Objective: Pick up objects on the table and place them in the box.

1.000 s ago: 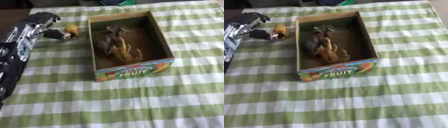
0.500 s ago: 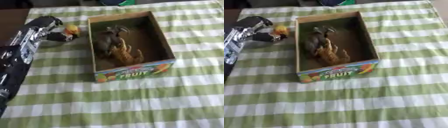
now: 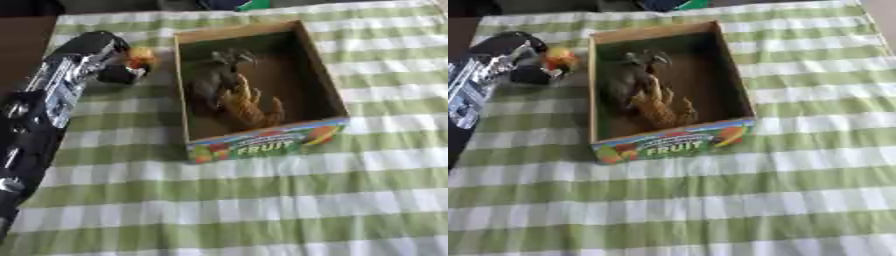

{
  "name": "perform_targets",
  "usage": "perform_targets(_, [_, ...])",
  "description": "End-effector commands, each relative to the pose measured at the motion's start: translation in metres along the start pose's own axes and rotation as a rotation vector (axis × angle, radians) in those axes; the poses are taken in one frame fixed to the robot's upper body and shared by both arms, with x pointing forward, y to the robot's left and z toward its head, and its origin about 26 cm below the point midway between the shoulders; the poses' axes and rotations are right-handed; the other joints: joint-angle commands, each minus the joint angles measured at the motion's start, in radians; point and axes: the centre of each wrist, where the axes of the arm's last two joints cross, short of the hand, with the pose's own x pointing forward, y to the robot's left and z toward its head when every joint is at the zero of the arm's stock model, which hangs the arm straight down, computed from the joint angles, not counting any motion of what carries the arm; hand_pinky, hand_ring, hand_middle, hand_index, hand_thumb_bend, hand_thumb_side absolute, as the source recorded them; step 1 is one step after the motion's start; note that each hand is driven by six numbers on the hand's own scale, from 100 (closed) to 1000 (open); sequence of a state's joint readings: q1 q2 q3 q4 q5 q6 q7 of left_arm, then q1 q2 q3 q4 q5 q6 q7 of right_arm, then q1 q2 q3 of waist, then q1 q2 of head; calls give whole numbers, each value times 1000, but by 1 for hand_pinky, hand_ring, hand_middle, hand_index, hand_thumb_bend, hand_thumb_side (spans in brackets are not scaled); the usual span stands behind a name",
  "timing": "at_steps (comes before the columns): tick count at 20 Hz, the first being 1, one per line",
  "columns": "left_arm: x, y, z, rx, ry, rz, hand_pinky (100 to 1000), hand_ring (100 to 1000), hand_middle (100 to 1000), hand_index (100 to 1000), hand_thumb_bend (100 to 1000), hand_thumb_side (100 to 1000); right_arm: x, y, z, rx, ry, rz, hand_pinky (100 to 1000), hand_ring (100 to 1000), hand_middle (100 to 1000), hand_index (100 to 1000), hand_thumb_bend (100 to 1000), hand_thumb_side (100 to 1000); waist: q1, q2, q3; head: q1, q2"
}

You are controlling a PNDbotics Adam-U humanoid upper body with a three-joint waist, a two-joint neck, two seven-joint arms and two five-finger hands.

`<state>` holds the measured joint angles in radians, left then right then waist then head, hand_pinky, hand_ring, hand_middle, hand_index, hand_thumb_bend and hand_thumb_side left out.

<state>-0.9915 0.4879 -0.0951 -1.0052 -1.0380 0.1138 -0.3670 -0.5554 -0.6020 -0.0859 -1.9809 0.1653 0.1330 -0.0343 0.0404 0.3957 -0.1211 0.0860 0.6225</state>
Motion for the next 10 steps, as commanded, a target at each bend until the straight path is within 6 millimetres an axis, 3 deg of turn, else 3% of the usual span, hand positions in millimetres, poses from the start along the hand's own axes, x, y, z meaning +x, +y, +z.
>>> perform_targets(1, [-4,15,3,37,-6,-4,540,724,716,787,100,493,6,-8,-2,-6,-27,27,785,825,757,852,100,1000,-4,-22,4,1,-1])
perform_targets(6, [-1,21,6,44,-25,-16,535,724,730,799,100,497,5,-8,-1,2,-20,29,786,824,756,853,100,1000,-3,-26,9,-1,2])
perform_targets(10, [1,24,8,52,-26,-28,526,716,719,784,100,437,5,-7,-1,7,-18,28,786,825,757,854,100,1000,-3,-29,12,-1,2])
